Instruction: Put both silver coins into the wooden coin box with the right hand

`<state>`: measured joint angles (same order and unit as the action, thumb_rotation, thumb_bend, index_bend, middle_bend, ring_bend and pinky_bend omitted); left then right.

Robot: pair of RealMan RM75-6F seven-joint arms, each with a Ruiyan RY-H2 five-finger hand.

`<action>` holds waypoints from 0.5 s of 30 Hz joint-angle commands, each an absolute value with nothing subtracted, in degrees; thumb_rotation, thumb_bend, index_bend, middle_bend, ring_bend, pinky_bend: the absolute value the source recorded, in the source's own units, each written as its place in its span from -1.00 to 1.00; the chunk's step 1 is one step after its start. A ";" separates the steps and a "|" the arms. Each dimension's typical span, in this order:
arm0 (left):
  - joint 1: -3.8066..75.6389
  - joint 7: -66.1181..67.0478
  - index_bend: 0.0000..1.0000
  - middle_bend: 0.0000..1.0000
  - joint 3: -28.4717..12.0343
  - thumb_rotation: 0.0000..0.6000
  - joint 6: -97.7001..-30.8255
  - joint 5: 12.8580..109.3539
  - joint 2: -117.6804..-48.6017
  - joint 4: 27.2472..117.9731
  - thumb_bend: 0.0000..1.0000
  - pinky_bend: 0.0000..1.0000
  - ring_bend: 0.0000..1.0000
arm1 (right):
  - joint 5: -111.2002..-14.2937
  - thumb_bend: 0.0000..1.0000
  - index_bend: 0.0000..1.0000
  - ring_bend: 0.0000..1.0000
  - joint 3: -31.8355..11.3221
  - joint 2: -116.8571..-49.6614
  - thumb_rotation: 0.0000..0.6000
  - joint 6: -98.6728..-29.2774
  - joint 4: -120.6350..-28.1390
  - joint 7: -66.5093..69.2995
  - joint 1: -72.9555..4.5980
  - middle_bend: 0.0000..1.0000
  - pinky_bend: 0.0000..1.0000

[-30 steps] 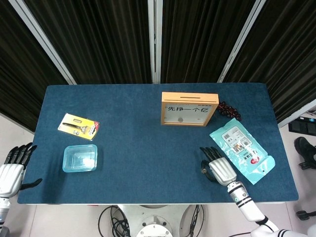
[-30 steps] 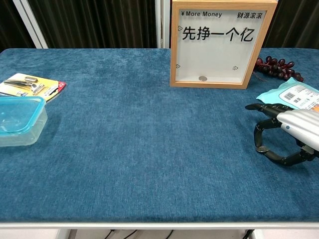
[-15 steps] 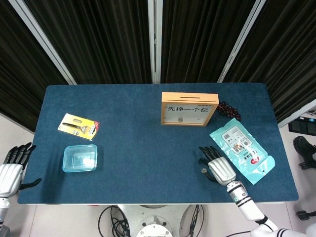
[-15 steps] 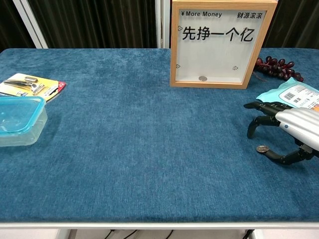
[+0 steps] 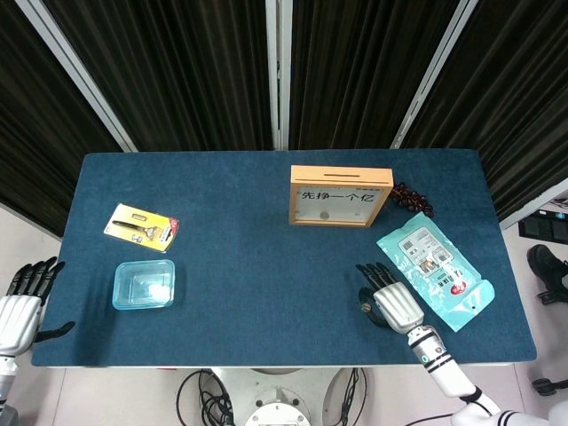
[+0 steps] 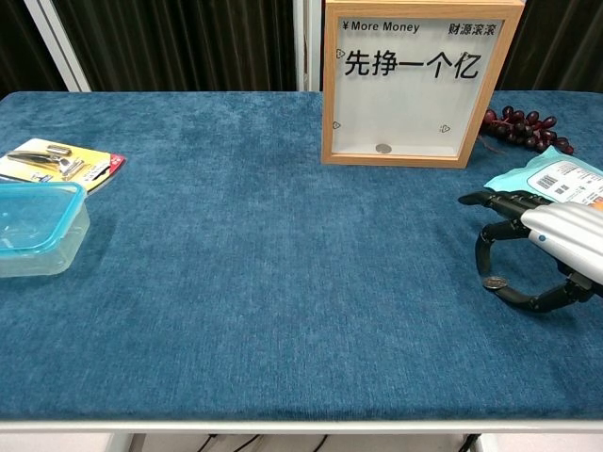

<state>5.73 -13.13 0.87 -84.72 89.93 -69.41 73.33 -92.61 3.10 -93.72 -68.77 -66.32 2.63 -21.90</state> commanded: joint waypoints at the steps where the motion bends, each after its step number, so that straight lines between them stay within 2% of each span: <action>1: 5.69 -13.03 -1.00 -1.00 0.91 1.00 -84.67 89.88 -69.41 73.31 -0.91 -1.00 -1.00 | -92.68 -0.38 0.01 -1.00 3.09 -93.85 1.00 -68.79 -66.13 2.60 -21.97 -0.89 -1.00; 7: 5.67 -13.09 -1.00 -1.00 0.98 1.00 -84.59 89.89 -69.45 73.26 -0.91 -1.00 -1.00 | -92.90 -0.35 0.02 -1.00 3.03 -94.03 1.00 -68.92 -65.74 3.10 -22.20 -0.88 -1.00; 15: 5.80 -13.24 -1.00 -1.00 0.99 1.00 -84.47 89.98 -69.42 73.22 -0.91 -1.00 -1.00 | -93.03 -0.29 0.15 -1.00 2.81 -94.26 1.00 -69.14 -65.25 3.35 -22.46 -0.85 -1.00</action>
<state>5.80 -13.25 0.99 -84.47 89.97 -69.42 73.22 -93.03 2.82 -94.24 -69.14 -65.25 3.36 -22.45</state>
